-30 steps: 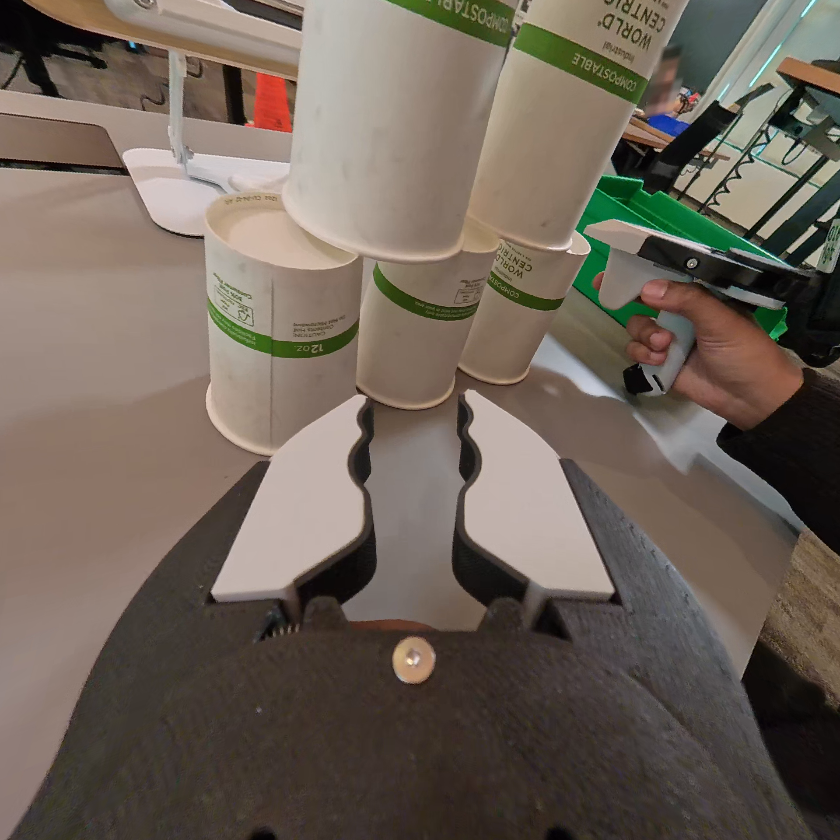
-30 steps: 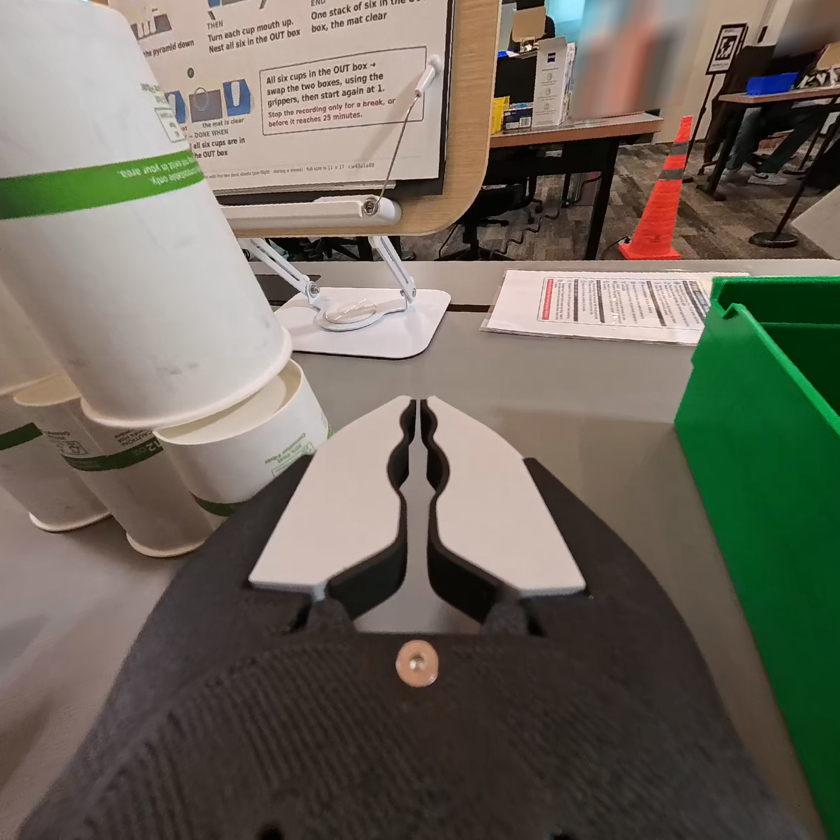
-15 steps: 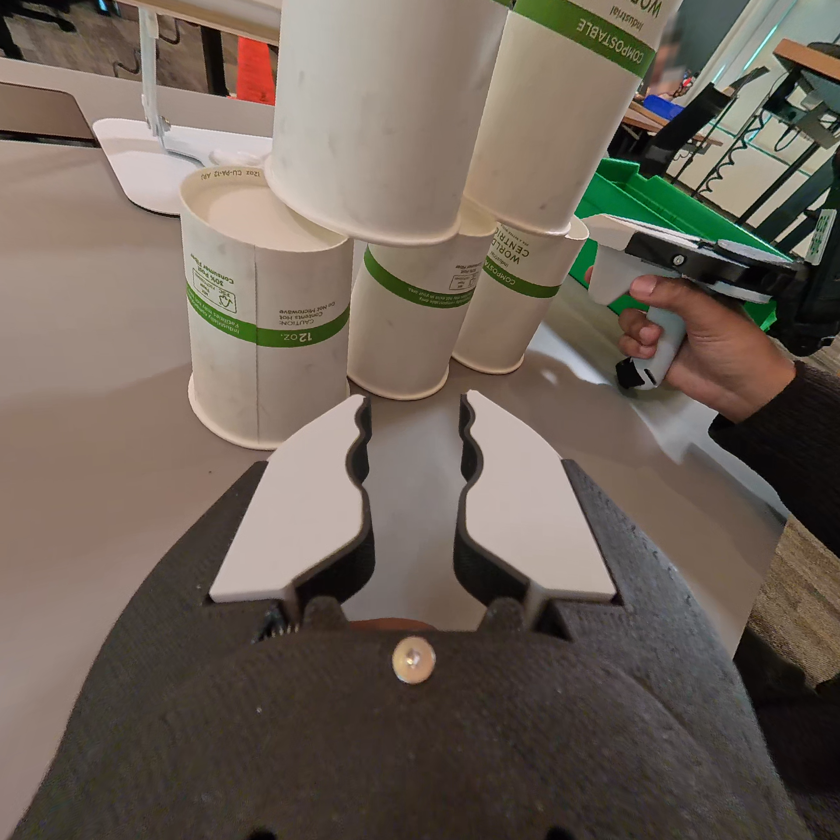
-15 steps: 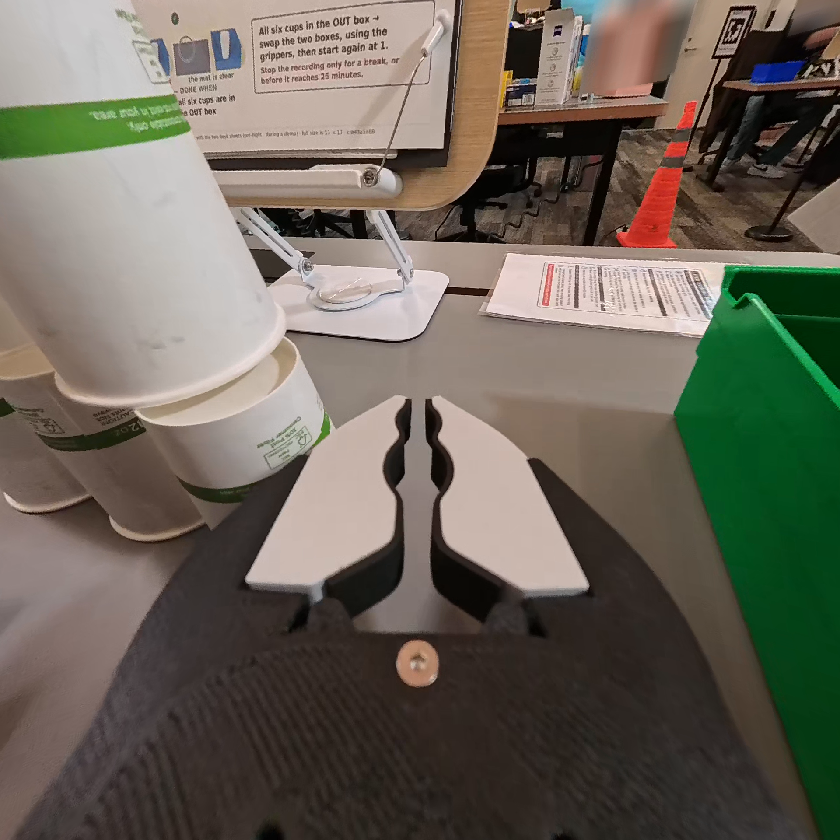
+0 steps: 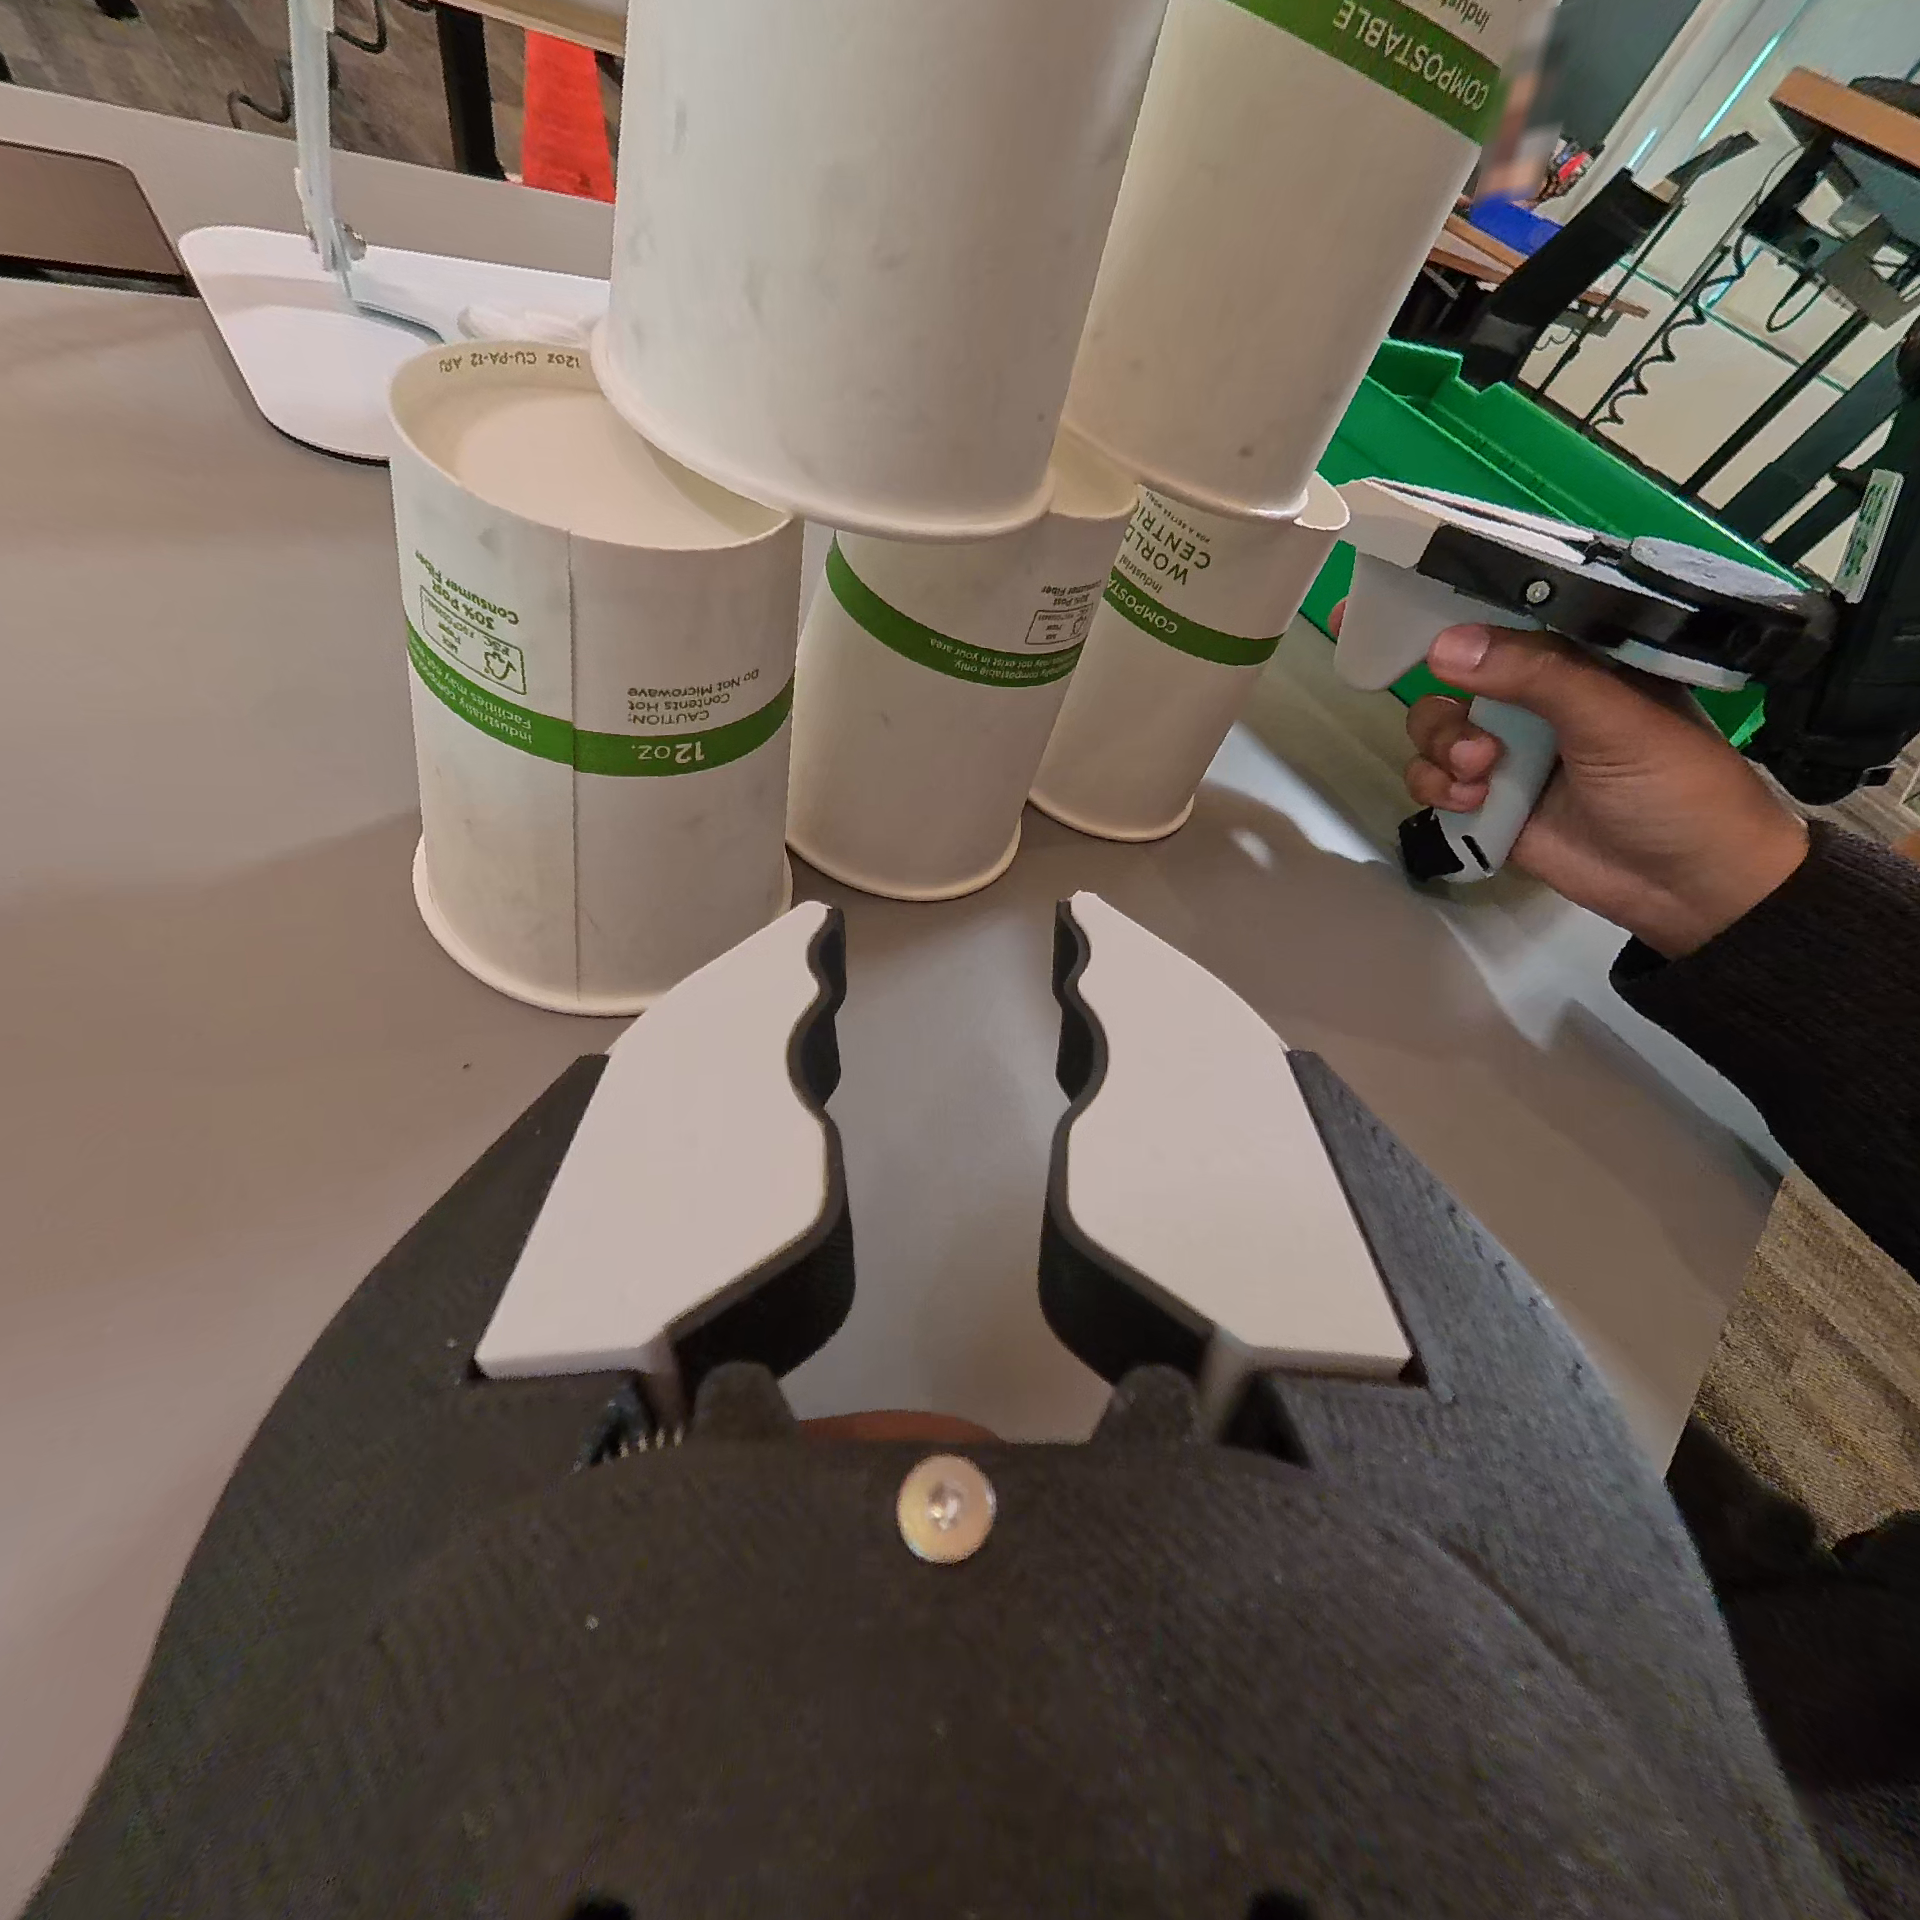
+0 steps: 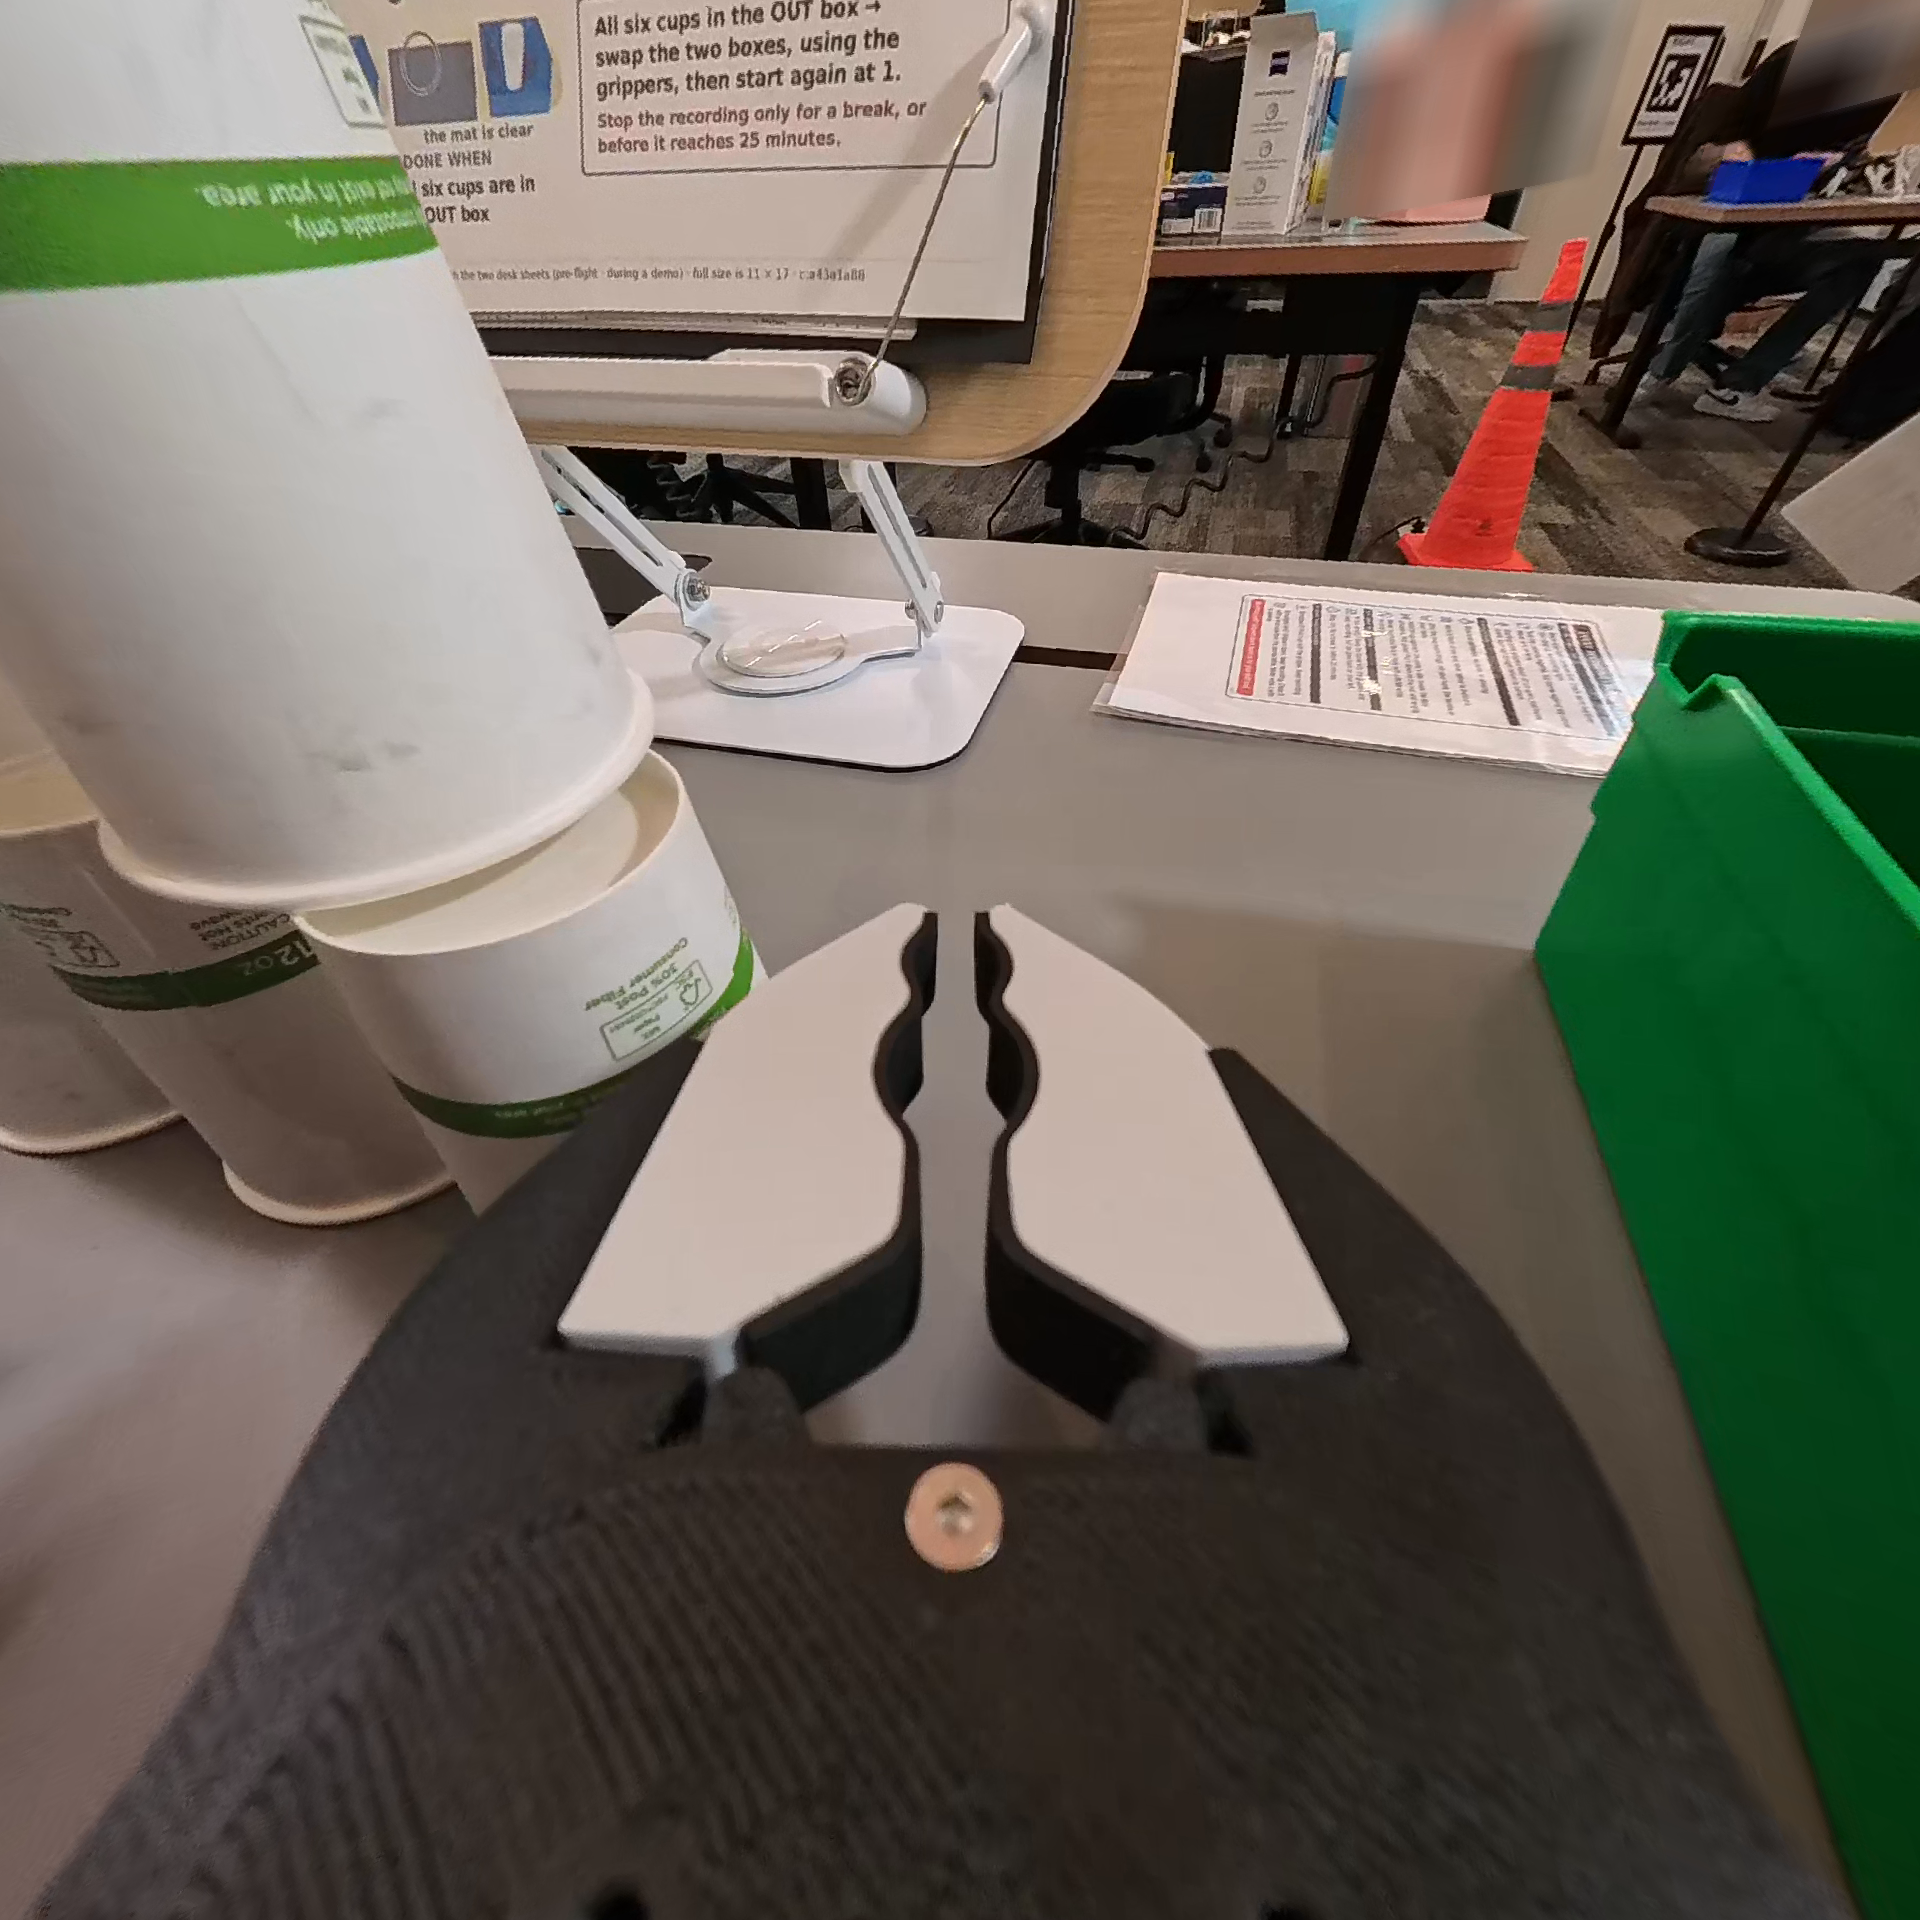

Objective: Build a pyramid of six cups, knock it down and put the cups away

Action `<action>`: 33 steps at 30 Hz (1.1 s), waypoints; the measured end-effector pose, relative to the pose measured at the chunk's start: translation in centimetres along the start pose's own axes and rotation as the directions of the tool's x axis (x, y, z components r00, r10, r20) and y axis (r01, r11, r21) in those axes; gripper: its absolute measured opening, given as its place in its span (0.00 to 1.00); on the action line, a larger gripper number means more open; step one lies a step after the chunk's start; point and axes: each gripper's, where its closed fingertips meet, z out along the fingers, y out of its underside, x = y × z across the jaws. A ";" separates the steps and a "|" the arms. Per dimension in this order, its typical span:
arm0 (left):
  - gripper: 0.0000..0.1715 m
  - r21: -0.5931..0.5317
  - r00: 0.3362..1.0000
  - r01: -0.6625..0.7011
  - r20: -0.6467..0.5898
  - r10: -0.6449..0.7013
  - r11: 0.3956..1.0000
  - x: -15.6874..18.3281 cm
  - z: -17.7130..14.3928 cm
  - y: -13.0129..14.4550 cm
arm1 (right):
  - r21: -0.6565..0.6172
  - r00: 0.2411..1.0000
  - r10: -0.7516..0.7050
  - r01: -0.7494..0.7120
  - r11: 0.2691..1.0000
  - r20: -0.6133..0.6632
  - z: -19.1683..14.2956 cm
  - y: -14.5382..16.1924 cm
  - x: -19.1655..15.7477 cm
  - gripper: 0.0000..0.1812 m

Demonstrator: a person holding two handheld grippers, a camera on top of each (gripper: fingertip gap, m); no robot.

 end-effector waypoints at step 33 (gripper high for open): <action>0.22 0.004 0.997 0.066 0.046 -0.066 0.998 -1.7 -0.8 -0.7 | -0.048 0.999 0.018 -0.016 0.999 0.030 0.2 0.5 -0.3 0.36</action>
